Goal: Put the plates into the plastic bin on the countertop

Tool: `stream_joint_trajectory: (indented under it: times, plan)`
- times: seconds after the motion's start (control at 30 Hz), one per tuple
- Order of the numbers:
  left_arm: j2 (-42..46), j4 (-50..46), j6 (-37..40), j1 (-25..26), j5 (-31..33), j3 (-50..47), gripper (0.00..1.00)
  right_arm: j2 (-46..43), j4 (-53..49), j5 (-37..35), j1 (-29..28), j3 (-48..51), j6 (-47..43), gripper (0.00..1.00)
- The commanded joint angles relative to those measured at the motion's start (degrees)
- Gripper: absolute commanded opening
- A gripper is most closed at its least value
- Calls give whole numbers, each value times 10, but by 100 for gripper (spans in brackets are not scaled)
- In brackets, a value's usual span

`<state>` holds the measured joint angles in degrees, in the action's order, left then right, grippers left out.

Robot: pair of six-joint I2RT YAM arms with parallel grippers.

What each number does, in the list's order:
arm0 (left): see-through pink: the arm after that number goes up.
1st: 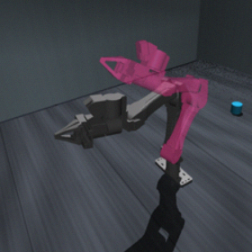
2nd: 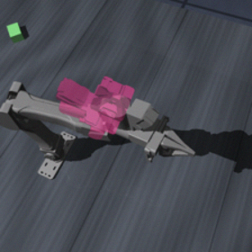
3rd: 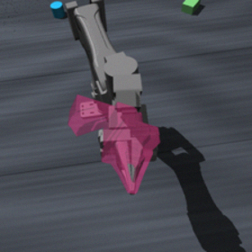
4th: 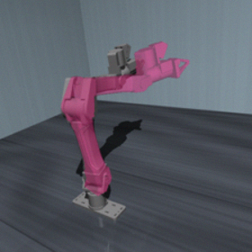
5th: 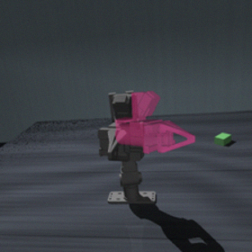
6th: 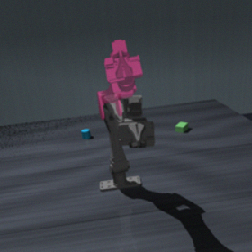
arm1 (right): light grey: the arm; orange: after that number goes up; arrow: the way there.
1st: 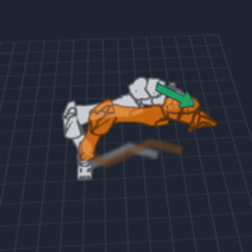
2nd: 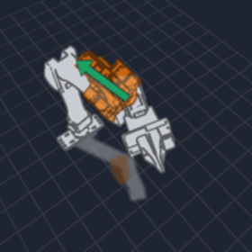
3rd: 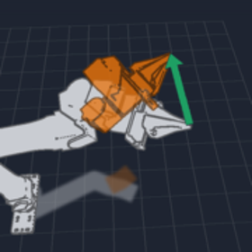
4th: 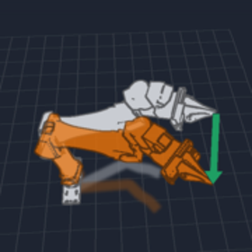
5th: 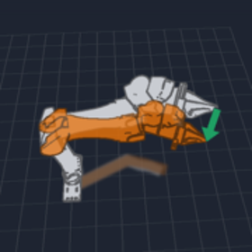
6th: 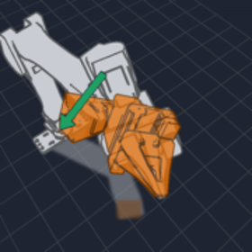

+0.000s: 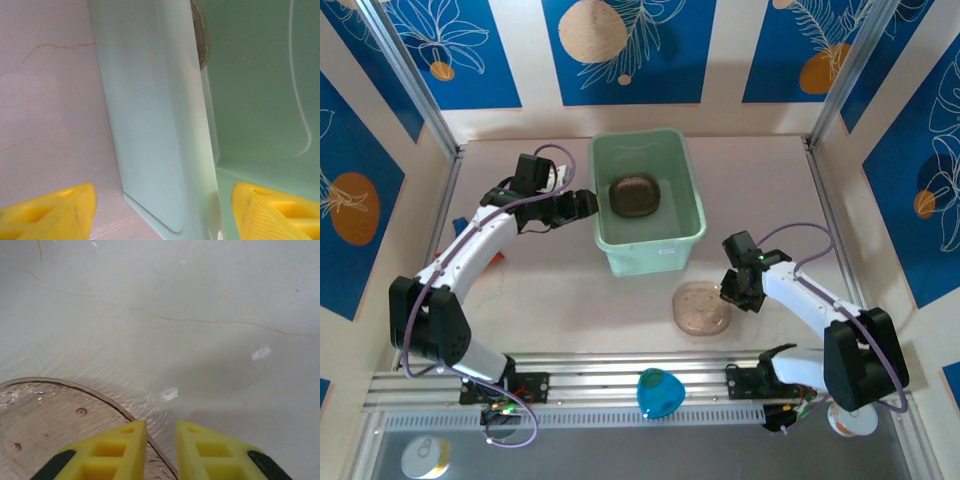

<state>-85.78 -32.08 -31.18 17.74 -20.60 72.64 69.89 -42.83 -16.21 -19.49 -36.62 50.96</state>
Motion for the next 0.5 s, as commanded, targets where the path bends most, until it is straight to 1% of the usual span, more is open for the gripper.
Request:
stream_joint_trajectory:
  times: [0.0, 0.07, 0.23, 0.37, 0.47]
  plan:
    - [9, 6, 2, -3, -15, -8, 72, -6, 8, 22, -1, 8, -16, 28]
    - [10, 7, 3, -3, -15, -9, 72, -5, 5, 29, -7, 7, -23, 32]
    - [10, 10, 1, -3, -14, -12, 72, -31, -32, -12, -35, 2, -2, 39]
    - [7, 13, -1, -3, -17, -12, 72, -66, -12, -5, -34, 24, 2, 44]
    - [6, 11, 1, -3, -17, -10, 72, -60, -10, 4, -34, 34, -1, 45]
